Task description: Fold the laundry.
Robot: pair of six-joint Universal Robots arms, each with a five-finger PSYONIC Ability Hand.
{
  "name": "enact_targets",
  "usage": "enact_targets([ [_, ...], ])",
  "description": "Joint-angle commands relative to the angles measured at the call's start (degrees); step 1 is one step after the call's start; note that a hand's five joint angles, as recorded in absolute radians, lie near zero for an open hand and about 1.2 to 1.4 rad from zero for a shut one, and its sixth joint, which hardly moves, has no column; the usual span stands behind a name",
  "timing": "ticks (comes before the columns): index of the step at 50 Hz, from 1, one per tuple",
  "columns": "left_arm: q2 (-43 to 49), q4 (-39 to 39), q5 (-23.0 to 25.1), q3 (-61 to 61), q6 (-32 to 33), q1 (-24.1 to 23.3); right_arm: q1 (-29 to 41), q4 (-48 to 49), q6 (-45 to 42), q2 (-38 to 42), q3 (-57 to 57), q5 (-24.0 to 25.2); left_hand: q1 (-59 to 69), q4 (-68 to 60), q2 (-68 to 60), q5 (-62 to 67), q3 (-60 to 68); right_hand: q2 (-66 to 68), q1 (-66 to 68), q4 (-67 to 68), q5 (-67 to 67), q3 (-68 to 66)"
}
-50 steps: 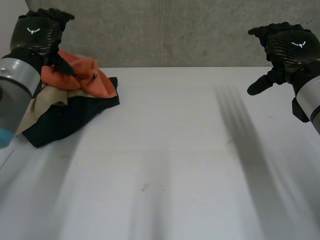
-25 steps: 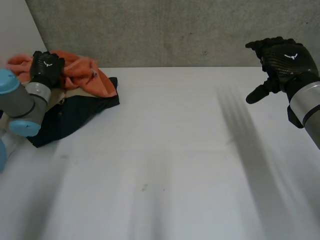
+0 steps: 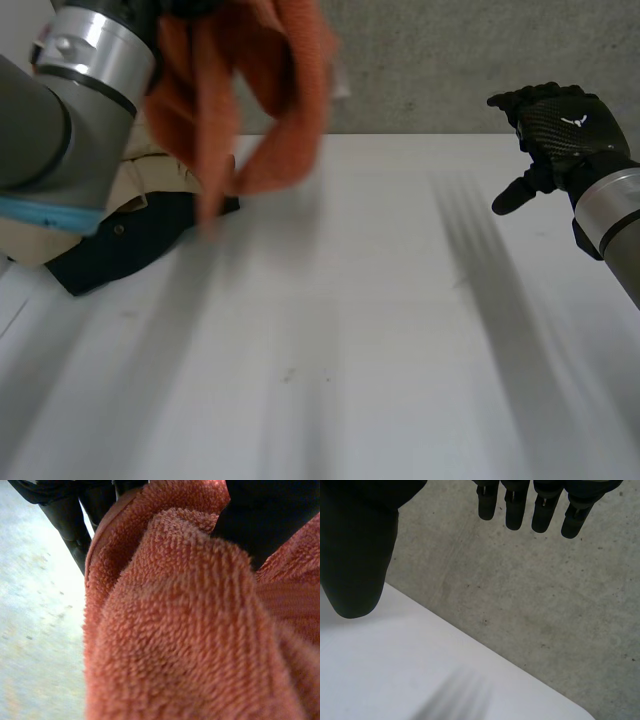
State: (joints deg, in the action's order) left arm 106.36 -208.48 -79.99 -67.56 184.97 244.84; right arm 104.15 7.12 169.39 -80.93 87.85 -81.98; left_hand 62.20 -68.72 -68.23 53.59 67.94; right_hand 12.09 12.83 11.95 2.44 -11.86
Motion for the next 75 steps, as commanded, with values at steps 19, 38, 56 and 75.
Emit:
enact_targets([
  [19,9.5,27.2,-9.3,-11.3,-2.4,-9.6,0.7,-13.3,-8.4,8.2,-5.6,3.7,-47.4,54.0,53.5,-48.8,-53.2,-2.1,-2.8,-2.0,-2.4,1.9],
  [38,2.5,14.3,-13.1,-32.6,-1.8,-8.5,6.1,-21.4,-3.7,21.6,-13.4,8.5,-39.7,46.2,45.7,-41.1,-45.5,3.7,3.0,3.8,3.3,-3.9],
  [56,20.2,6.4,-13.1,-16.3,9.8,-8.4,10.7,-6.7,-2.5,34.2,-21.5,7.2,17.8,-11.3,-11.8,16.4,12.1,67.9,67.2,68.0,67.6,-68.1],
  [75,7.7,-1.9,-6.7,6.7,13.5,-2.9,10.1,14.8,-2.5,12.9,-30.7,-0.5,17.8,-11.3,-11.8,16.4,12.1,67.9,67.2,68.0,67.6,-68.1],
])
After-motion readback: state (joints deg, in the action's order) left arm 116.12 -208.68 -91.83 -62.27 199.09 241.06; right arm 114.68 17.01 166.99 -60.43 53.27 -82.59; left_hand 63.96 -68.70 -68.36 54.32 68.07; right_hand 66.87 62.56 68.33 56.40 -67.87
